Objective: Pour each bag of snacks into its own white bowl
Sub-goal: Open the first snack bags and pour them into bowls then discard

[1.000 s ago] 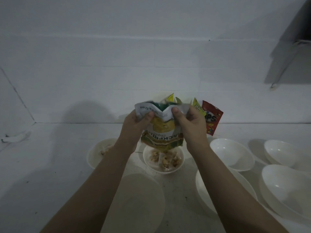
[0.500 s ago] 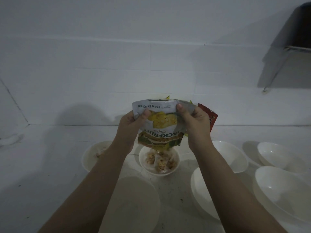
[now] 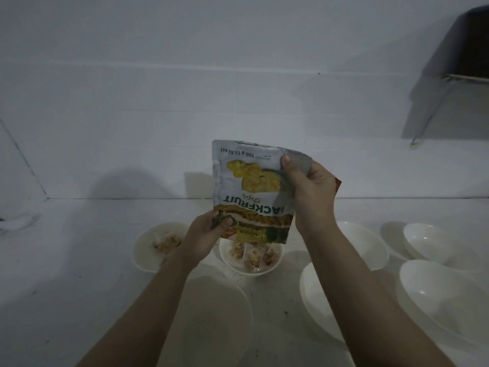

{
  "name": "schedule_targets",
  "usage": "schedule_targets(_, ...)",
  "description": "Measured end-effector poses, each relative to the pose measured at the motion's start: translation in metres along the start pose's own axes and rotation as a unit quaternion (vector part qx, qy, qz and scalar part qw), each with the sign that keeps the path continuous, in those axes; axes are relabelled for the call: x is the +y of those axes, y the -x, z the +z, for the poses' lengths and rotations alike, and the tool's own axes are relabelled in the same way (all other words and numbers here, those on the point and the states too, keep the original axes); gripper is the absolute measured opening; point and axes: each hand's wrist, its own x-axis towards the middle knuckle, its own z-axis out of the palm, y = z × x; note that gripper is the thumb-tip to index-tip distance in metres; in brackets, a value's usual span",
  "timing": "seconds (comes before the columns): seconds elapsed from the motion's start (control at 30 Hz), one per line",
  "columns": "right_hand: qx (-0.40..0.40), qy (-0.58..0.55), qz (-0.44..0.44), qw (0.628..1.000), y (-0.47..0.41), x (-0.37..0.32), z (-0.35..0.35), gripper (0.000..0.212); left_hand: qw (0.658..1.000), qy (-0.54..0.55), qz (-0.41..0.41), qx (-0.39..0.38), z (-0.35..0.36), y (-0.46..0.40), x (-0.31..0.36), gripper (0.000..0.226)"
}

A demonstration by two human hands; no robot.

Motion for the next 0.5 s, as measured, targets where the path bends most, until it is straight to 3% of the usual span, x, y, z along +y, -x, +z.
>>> schedule_targets(0.1,0.010,0.012,-0.001,1.000,0.006,0.000,0.004,0.014,1.000,-0.005,-0.012,0.007,-0.005,-0.004,0.004,0.014)
schedule_targets(0.23,-0.018,0.066,-0.059,0.996,0.003,-0.018,0.003,0.014,0.999,0.023,0.031,-0.007,-0.005,-0.004,0.030,0.020)
schedule_targets(0.33,-0.064,0.082,-0.081,0.991,0.012,-0.019,0.007,0.010,0.991,0.076,0.099,0.037,0.001,-0.001,0.066,0.014)
schedule_targets(0.5,-0.107,0.043,-0.032,0.993,0.023,-0.013,-0.003,0.016,0.977,0.140,0.121,0.105,0.006,0.003,0.086,0.011)
